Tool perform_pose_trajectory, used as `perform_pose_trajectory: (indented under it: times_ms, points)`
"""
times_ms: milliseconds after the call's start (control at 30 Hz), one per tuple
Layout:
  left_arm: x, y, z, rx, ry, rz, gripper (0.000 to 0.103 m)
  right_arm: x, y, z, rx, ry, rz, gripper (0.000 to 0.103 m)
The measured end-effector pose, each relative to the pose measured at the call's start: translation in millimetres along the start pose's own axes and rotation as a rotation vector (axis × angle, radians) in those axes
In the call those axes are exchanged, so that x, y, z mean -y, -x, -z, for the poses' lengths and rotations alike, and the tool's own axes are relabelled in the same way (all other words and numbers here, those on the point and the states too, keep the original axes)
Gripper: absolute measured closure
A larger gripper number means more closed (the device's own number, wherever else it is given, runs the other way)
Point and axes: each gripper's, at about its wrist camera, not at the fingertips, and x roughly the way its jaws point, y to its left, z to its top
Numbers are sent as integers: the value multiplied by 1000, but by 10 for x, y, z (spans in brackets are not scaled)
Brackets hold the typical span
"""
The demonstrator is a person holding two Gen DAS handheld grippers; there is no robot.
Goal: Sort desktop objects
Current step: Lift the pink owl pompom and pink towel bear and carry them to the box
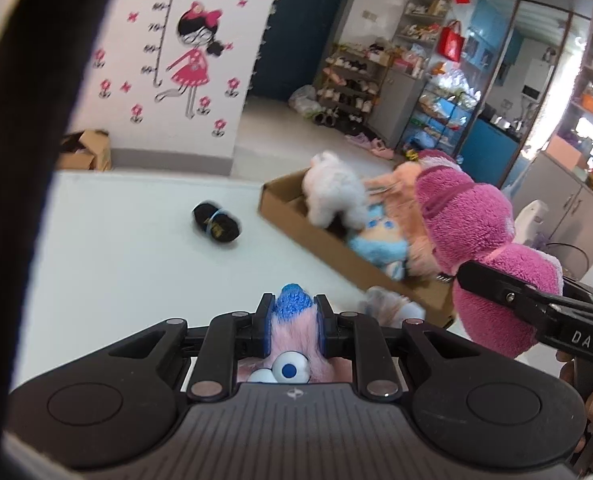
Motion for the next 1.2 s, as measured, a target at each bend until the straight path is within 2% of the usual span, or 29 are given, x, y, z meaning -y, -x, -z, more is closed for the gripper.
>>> perform_pose_trajectory:
  times_ms: [300, 633, 767, 933, 1033, 1200]
  points:
    - [436, -34, -158, 47, -49, 89, 85, 459, 480, -197, 107, -51, 134, 42]
    - [940, -733, -419, 36, -63, 191, 85, 941, 314, -294, 107, -81, 237, 42]
    - [1011, -1006, -579, 34, -52, 206, 85, 1099, 228, -310, 100, -96, 251, 42]
    - [1063, -1234, -759, 37, -51, 193, 85, 1274, 80, -349, 100, -118, 257, 41]
    - [1057, -1363, -896, 37, -76, 161, 85, 1365, 1, -329, 94, -132, 258, 41]
    - [1004, -1588, -956, 24, -84, 154, 85, 1511, -175, -184, 97, -226, 255, 41]
